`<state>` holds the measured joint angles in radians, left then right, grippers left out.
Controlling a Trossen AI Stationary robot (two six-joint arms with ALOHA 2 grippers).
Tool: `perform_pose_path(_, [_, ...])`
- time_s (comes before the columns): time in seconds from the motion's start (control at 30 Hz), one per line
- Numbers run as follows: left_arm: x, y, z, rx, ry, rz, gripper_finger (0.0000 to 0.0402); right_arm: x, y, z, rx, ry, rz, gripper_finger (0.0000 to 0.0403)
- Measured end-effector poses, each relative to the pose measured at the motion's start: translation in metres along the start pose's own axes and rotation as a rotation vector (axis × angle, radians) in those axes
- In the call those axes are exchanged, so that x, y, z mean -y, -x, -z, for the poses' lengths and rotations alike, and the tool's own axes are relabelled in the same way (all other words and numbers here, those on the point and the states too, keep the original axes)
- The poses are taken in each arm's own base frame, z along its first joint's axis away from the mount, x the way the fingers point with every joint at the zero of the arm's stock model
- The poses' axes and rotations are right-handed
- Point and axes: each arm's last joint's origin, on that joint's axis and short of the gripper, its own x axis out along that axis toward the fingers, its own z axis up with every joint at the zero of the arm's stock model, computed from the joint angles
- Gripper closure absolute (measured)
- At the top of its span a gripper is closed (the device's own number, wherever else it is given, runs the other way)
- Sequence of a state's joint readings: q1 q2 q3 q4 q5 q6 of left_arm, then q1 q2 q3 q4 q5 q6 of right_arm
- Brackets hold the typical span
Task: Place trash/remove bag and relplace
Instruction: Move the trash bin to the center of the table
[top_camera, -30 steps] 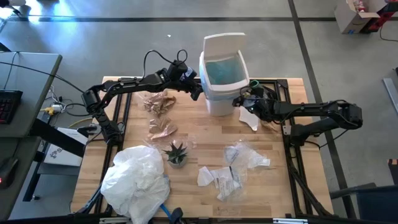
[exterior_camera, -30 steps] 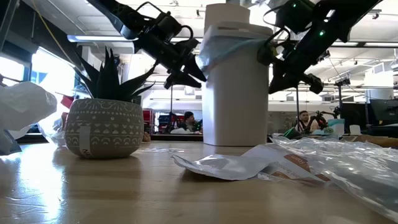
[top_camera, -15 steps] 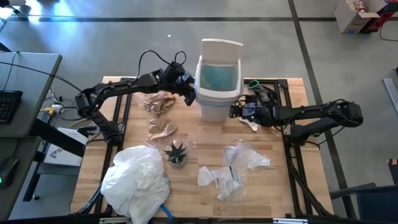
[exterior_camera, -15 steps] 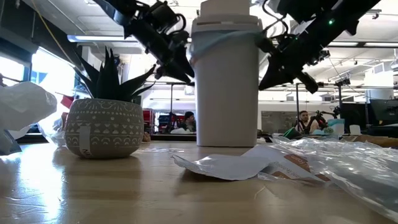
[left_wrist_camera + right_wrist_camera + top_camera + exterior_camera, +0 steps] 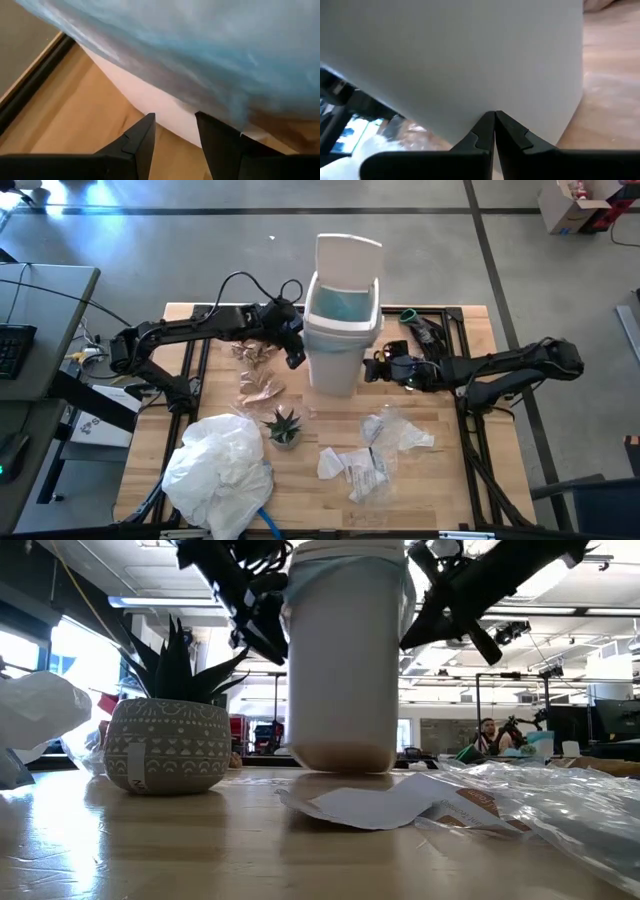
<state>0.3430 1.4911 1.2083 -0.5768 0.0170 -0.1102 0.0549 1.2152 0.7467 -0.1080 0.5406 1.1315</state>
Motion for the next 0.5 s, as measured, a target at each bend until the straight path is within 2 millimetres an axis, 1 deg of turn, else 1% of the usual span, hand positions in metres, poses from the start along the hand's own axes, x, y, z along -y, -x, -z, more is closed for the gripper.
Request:
perform_pose_path(0.13, [0.008,0.004,0.006,-0.047,-0.023,0.008,0.0269,-0.006,0.006,0.010,-0.062,-0.021,-0.045,0.0403])
perform_pose_path(0.33, [0.013,0.006,0.011,-0.086,-0.042,-0.017,0.0269,-0.012,0.015,0.027,-0.217,-0.052,-0.109,0.0403])
perform_pose_path(0.5, [0.017,0.007,0.016,-0.126,-0.057,-0.023,0.0269,-0.014,0.022,0.038,-0.333,-0.024,-0.143,0.0403])
